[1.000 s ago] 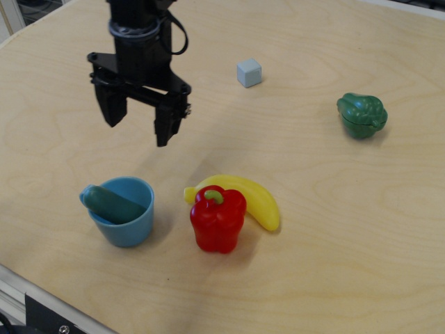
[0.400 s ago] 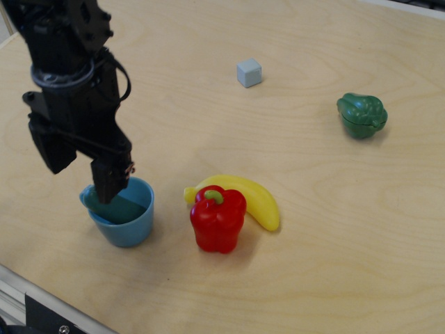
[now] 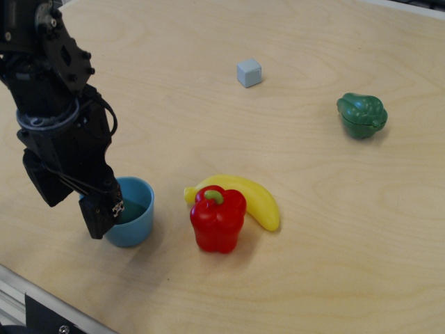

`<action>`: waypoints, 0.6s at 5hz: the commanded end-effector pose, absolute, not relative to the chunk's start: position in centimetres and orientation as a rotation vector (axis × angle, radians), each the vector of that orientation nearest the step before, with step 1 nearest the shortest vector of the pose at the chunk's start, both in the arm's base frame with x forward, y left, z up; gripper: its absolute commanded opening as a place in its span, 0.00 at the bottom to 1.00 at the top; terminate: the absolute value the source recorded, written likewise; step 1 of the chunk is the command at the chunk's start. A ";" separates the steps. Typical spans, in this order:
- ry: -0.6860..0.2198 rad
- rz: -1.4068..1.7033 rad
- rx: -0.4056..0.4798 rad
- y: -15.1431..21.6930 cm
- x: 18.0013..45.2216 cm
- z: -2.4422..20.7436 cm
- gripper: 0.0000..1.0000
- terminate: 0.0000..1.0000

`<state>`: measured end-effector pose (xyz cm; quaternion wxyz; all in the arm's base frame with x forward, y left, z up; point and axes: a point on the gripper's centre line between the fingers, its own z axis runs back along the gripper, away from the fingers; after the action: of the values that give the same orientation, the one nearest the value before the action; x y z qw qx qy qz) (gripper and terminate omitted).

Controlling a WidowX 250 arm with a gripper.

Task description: Take cucumber out of cup

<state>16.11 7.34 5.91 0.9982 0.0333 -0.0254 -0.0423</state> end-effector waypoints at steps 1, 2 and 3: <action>-0.079 -0.083 0.075 7.6 17.2 5.5 1.00 0.00; -0.087 -0.082 0.076 7.2 17.4 5.8 0.00 0.00; -0.085 -0.078 0.088 7.1 17.7 5.6 0.00 0.00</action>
<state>17.08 6.56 5.13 0.9980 0.0392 -0.0309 -0.0383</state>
